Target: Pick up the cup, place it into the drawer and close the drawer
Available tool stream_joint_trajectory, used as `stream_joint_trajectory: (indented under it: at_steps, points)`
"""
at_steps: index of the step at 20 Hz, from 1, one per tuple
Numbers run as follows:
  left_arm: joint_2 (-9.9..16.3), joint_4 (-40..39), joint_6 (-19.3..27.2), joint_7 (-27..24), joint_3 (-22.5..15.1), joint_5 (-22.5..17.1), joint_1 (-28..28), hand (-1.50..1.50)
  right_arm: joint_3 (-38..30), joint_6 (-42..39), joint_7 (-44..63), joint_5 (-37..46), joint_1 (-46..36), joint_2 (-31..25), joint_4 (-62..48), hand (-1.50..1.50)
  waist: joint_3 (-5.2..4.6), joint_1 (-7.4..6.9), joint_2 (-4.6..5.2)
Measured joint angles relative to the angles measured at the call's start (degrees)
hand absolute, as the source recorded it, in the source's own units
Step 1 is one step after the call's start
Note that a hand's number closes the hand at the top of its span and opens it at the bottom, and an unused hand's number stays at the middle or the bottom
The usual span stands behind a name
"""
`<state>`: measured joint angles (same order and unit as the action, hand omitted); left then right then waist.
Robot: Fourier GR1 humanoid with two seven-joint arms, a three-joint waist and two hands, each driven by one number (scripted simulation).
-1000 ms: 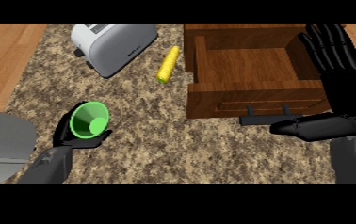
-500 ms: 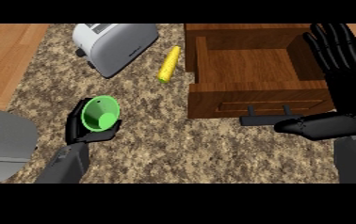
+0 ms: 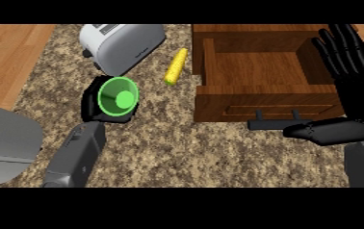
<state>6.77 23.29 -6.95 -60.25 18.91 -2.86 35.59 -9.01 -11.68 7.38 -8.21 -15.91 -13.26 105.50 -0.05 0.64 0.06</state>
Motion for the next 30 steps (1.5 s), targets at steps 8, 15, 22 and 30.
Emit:
stream_joint_trajectory:
  at_steps: [8, 15, 22, 30]
  points:
    - [-4.64, 12.20, 0.44, 11.75, -5.38, 0.01, 7.87, 1.50, 0.01, 0.60, -0.94, 1.30, 1.15, 0.43, -0.09, -1.50, 0.09, -1.00, -0.48]
    - [-6.18, 20.37, 7.38, 27.20, -10.48, -1.78, 17.67, 1.50, -0.31, 1.04, -1.37, 1.71, 0.72, 0.53, -0.57, -1.50, 0.09, -0.62, -0.40]
    - [-6.66, 15.84, 17.74, 36.26, -16.84, -5.35, 29.72, 1.50, -0.37, 0.45, -4.05, 2.30, -0.16, 0.50, -3.18, -1.50, 0.09, 0.81, 0.07]
    - [-6.75, 3.03, 25.31, 43.30, -23.35, -9.83, 40.06, 1.50, 0.58, 0.20, -3.77, 2.10, -1.44, 0.92, -2.85, -1.50, 0.13, 3.26, 0.68]
